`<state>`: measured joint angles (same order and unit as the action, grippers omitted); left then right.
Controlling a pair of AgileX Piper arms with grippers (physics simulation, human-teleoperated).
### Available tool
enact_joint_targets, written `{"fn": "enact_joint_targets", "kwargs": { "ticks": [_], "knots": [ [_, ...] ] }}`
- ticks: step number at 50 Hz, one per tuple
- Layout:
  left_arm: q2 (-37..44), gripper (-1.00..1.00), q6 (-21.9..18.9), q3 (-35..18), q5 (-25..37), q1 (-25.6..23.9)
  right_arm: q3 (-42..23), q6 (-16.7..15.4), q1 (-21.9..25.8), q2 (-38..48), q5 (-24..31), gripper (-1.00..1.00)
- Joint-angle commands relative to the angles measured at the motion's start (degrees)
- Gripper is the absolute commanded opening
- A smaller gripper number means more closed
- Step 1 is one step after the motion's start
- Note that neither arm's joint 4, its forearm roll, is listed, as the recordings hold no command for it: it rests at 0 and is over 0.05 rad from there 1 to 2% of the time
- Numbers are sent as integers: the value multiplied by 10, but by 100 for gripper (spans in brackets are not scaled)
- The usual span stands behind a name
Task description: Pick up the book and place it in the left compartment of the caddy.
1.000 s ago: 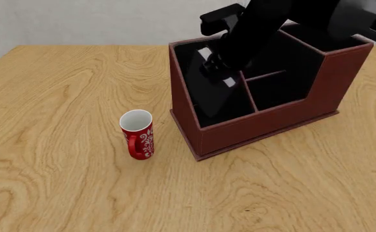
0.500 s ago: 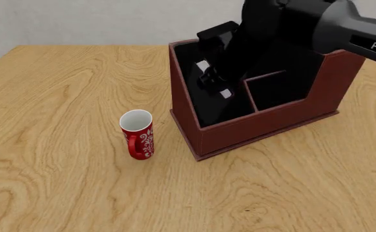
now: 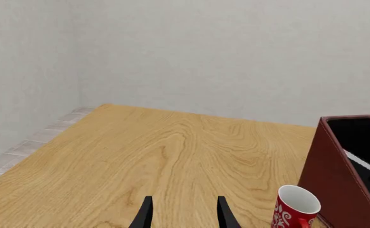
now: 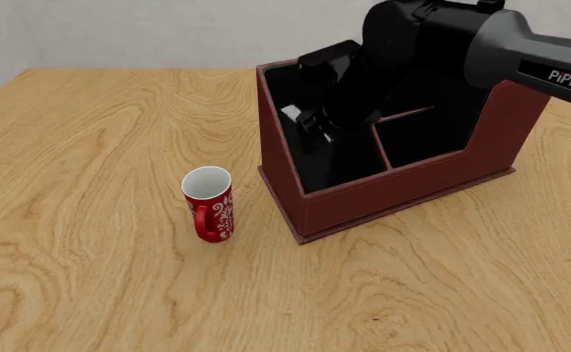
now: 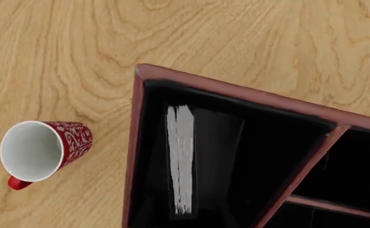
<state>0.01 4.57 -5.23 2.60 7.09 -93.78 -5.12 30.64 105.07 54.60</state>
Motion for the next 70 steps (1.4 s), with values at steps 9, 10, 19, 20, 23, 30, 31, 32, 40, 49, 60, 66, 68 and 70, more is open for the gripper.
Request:
{"fn": "enact_joint_targets", "kwargs": {
  "ticks": [9,10,19,20,23,30,31,32,40,49,60,66,68,70],
  "knots": [
    [0,100,0,-1,0,1,-5,1,-2,-5,3,100],
    [0,100,0,-1,0,1,-5,1,-2,-5,3,100],
    [0,100,2,-3,2,2,-10,1,1,-8,11,100],
    [0,100,2,-4,3,2,-10,2,3,-11,13,100],
    [0,100,3,-7,5,2,-16,-1,2,-16,21,100],
    [0,100,6,-17,10,-3,-26,-3,7,-37,43,100],
    [0,100,7,-19,11,-4,-29,-3,8,-41,48,100],
    [0,100,7,-19,11,-4,-29,-3,8,-41,48,100],
    [0,100,10,-32,17,-7,-43,-11,7,-65,74,100],
    [0,100,8,-42,22,-15,-33,-21,4,-115,86,100],
    [0,100,7,-46,24,-27,51,-1,16,-218,48,100],
    [0,100,4,-46,25,-32,138,28,30,-287,2,100],
    [0,100,3,-46,25,-33,163,28,30,-305,-8,100],
    [0,100,2,-45,25,-36,188,40,33,-332,-24,100]
  ]
}}
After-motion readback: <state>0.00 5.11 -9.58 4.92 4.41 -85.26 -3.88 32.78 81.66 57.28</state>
